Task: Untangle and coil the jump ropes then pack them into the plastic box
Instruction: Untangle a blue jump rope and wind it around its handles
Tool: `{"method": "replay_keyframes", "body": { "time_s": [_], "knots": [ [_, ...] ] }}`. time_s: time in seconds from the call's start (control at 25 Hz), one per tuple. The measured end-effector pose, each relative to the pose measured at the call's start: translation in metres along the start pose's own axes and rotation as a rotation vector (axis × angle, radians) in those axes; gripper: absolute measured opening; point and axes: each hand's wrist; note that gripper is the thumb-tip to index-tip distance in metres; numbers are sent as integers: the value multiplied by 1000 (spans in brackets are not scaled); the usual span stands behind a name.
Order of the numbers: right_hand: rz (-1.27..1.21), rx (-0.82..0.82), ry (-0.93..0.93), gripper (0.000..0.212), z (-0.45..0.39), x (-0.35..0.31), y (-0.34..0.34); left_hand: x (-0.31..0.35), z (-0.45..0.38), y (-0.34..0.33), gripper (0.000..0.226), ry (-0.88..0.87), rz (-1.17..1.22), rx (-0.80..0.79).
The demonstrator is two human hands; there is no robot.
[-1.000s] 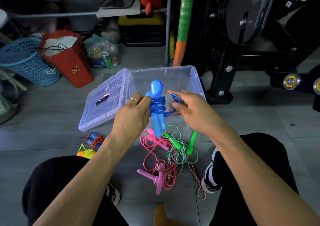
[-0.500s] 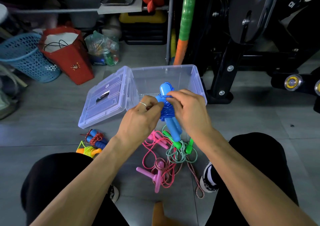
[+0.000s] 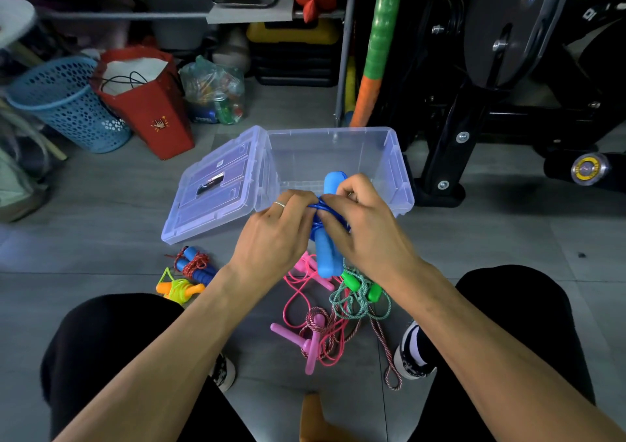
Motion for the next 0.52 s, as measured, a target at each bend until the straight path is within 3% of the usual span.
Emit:
{"method": "replay_keyframes", "body": {
  "time_s": [0.16, 0.24, 0.4, 0.52],
  "knots": [
    [48, 135, 33, 33, 0, -4, -2, 6, -8, 1, 10, 93, 46, 58],
    [-89, 168, -46, 29, -1, -7, -3, 9, -12, 2, 13, 128, 61, 69],
    [-384, 83, -301, 16, -5, -9, -3, 16, -24, -1, 24, 190, 25, 96],
    [-517, -51, -449, 21, -11, -6, -1, 12, -26, -8, 28, 243, 72, 120]
  ]
}}
Point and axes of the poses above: each hand's wrist, its own z-axis away from the middle knuckle, its own y-axis out of the back of the hand, x = y × z, and after that the axes turned 8 degrees about -y, right-handed
